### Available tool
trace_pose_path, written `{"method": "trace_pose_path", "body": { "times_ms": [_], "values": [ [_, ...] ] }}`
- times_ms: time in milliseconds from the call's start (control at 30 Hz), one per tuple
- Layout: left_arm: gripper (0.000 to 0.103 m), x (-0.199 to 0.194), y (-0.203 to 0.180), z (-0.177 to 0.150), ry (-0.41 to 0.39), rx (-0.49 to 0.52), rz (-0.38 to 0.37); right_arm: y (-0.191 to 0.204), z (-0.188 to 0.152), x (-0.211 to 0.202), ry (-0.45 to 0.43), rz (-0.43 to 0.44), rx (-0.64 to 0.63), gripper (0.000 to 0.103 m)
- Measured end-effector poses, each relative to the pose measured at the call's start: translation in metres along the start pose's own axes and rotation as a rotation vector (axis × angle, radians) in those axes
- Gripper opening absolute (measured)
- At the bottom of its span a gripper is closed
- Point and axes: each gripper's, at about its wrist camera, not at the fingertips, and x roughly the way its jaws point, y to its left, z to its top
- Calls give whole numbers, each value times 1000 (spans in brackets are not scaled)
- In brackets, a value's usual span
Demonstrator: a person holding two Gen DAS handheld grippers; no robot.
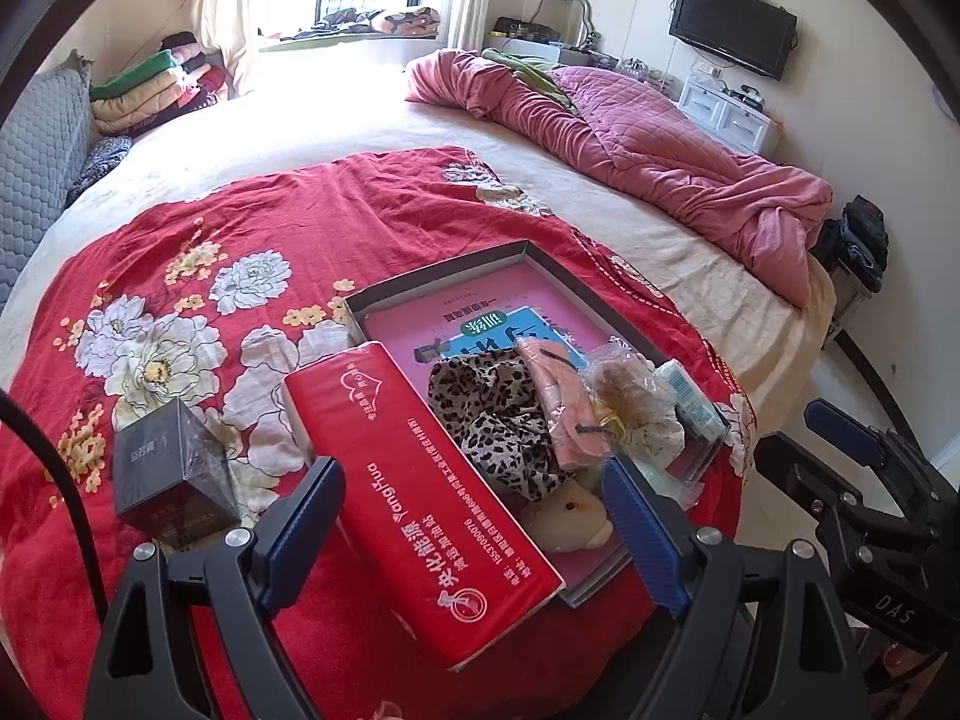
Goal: Organize soft objects
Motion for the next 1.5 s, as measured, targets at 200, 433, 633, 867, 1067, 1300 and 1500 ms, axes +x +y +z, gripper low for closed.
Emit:
{"method": "trace_pose_path", "body": {
  "times_ms": [200,433,633,867,1067,1300,1500],
  "values": [
    [87,-15,-2,-15,-8,8,4,14,-8,-21,-33,-76,27,78],
    [87,-29,-1,-35,-17,10,28,35,-23,-39,-49,-112,50,78],
    [87,-37,4,-50,-23,2,58,49,-40,-49,-56,-156,47,78],
    [87,-41,4,-64,-9,-8,73,51,-62,-47,-7,-179,45,78],
    [87,-44,2,-73,-19,-10,69,48,-66,-51,-23,-178,52,78],
    [87,-39,2,-80,-1,3,87,50,-71,-47,4,-172,47,78],
    [87,-36,2,-86,11,8,96,50,-72,-44,15,-165,51,78]
  ]
}}
